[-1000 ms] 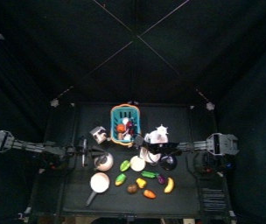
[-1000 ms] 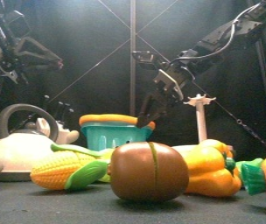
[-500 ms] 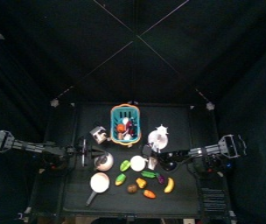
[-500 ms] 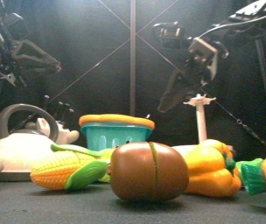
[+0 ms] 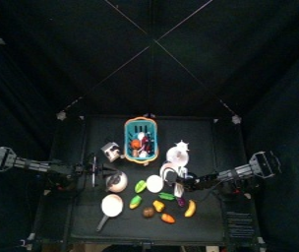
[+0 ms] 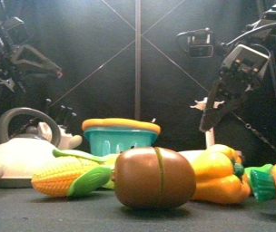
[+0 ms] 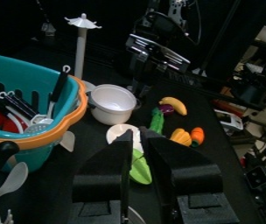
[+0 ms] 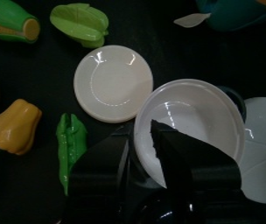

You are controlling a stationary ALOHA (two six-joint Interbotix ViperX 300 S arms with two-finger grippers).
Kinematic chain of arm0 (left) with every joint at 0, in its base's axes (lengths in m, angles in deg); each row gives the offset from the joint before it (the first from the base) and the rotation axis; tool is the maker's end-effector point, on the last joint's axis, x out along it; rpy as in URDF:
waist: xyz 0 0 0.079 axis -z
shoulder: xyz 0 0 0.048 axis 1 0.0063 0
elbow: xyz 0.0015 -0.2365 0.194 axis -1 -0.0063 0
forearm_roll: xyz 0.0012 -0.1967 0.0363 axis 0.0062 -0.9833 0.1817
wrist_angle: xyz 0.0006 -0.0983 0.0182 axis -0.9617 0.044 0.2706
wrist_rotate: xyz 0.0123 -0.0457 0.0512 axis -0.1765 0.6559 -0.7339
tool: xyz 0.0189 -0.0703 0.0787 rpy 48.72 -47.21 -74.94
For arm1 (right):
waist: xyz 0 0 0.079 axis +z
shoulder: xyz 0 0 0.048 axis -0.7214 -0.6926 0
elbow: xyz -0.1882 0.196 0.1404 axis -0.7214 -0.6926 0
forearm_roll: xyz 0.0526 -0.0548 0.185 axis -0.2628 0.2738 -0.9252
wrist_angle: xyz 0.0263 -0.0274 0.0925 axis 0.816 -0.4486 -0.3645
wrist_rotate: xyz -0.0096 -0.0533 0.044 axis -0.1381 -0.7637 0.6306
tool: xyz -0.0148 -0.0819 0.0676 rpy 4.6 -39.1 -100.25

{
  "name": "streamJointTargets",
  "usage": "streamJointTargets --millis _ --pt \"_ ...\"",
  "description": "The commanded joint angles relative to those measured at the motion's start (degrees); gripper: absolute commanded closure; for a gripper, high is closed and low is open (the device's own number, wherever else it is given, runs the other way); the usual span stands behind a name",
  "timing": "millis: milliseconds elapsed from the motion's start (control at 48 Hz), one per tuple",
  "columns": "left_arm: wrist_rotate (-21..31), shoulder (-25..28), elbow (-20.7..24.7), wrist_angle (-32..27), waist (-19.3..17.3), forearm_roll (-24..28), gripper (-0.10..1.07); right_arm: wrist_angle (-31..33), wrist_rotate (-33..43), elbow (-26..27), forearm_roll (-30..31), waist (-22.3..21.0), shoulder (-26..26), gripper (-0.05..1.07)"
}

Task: Grab pot

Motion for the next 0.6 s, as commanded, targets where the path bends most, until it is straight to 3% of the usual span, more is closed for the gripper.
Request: streamJointTargets --millis 0,583 --pt "0.09 0.09 0.44 0.44 -0.09 0.00 0.39 0.00 -0.09 0.44 -0.35 0.26 -0.26 0.36" --pt "0.09 0.09 0.18 0.44 -0.09 -0.18 0.39 -0.79 -0.09 0.70 -2.37 0.26 -3.52 0.35"
